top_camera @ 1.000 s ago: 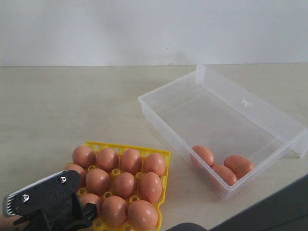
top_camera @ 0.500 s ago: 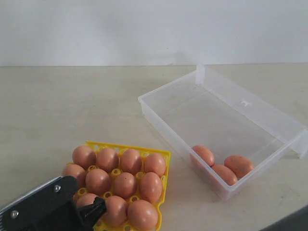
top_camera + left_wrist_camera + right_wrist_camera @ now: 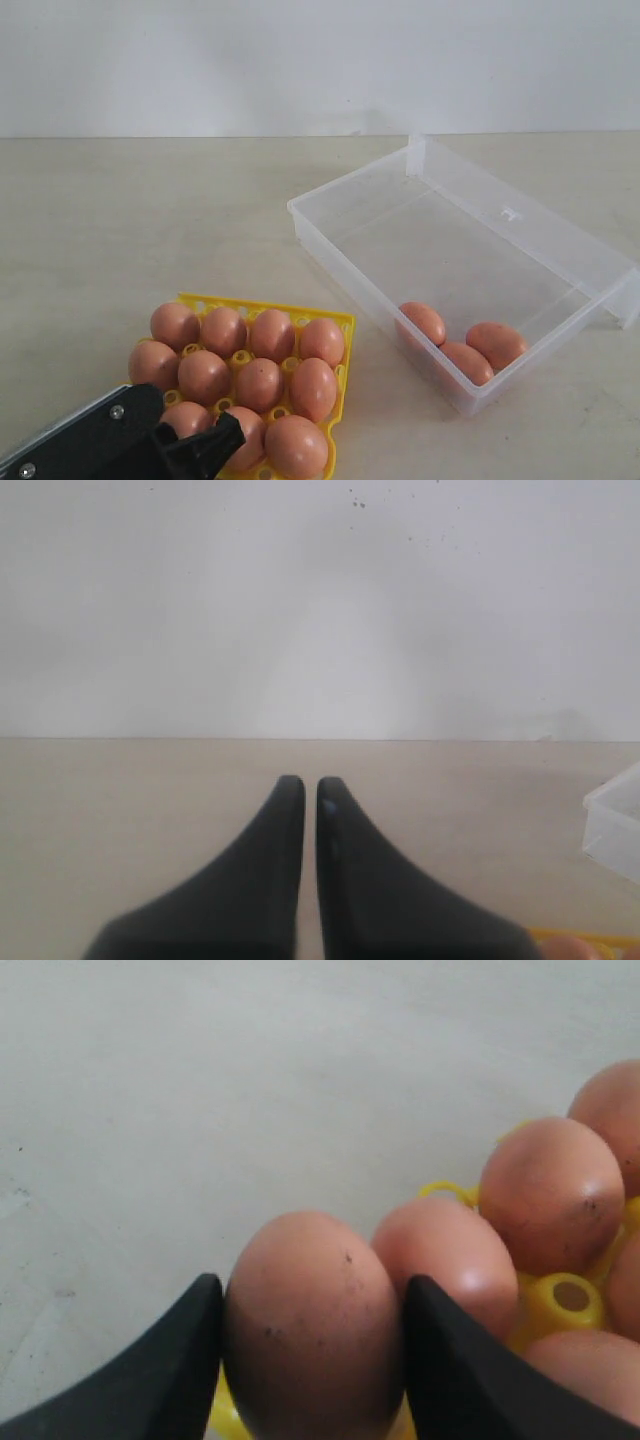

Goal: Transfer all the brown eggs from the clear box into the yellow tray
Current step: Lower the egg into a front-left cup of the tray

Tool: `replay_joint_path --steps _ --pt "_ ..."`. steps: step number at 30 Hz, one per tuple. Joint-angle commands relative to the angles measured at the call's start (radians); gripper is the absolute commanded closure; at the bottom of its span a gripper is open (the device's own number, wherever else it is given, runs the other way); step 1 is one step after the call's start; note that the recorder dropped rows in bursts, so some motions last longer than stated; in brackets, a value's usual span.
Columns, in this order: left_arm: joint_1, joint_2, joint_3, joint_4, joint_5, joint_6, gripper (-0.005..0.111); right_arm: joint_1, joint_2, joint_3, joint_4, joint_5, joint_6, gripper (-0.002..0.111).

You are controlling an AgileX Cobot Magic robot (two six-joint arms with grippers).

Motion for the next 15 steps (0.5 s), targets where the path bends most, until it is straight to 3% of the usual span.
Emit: replay_joint_path --steps 1,10,15 --pt "0.001 -0.004 -0.003 -0.003 -0.002 -0.007 0.103 0.006 -0.003 -0.003 0.001 0.024 -0.015 0.109" --pt "0.001 -0.004 -0.003 -0.003 -0.002 -0.007 0.103 0.006 0.000 -0.003 0.010 0.054 -0.017 0.108" --pt "0.001 -0.004 -0.003 -0.003 -0.002 -0.007 0.103 0.006 0.000 -0.003 0.010 0.054 -0.017 0.088"
